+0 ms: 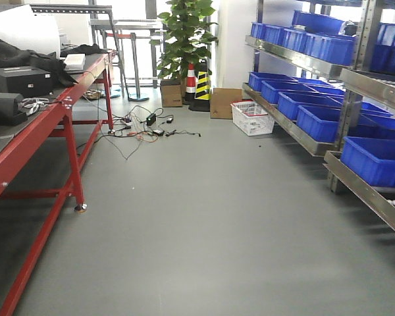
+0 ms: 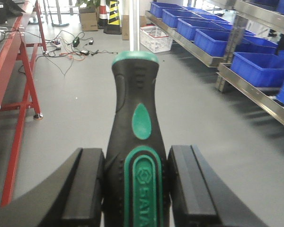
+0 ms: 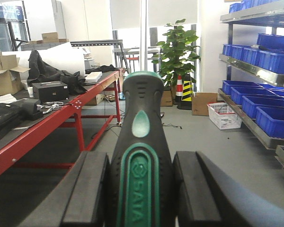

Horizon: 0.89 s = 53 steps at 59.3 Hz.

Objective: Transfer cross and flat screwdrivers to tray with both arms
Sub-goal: 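Drive the base away from the table toward the roller shelf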

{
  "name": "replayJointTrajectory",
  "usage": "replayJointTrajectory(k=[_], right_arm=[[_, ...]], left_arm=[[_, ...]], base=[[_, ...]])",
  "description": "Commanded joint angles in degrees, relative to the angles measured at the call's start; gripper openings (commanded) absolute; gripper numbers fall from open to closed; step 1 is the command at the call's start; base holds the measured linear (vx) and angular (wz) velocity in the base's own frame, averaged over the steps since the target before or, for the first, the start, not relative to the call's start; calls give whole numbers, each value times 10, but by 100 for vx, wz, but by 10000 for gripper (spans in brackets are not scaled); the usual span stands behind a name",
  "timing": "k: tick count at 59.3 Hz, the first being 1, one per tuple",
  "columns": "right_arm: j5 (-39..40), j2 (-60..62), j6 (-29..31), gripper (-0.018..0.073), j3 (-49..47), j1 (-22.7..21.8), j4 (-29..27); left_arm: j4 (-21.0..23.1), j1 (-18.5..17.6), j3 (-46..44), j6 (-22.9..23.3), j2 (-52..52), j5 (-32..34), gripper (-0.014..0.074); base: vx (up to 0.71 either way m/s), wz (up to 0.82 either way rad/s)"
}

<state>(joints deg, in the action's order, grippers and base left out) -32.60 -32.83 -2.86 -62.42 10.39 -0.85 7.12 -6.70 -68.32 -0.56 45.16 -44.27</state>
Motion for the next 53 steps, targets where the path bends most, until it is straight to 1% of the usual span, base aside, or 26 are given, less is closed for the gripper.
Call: replayJointTrajectory(k=[1,24,53], right_arm=[[60,-4,3,-8,-16,0,3],[60,-4,3,-8,-16,0,3],[60,-4,3,-8,-16,0,3]], left_arm=[[7,-2,-15,0,-2,54,1],[7,-2,-15,0,-2,54,1],[7,-2,-15,0,-2,54,1]], base=[[66,8],[66,-10],[61,-30]])
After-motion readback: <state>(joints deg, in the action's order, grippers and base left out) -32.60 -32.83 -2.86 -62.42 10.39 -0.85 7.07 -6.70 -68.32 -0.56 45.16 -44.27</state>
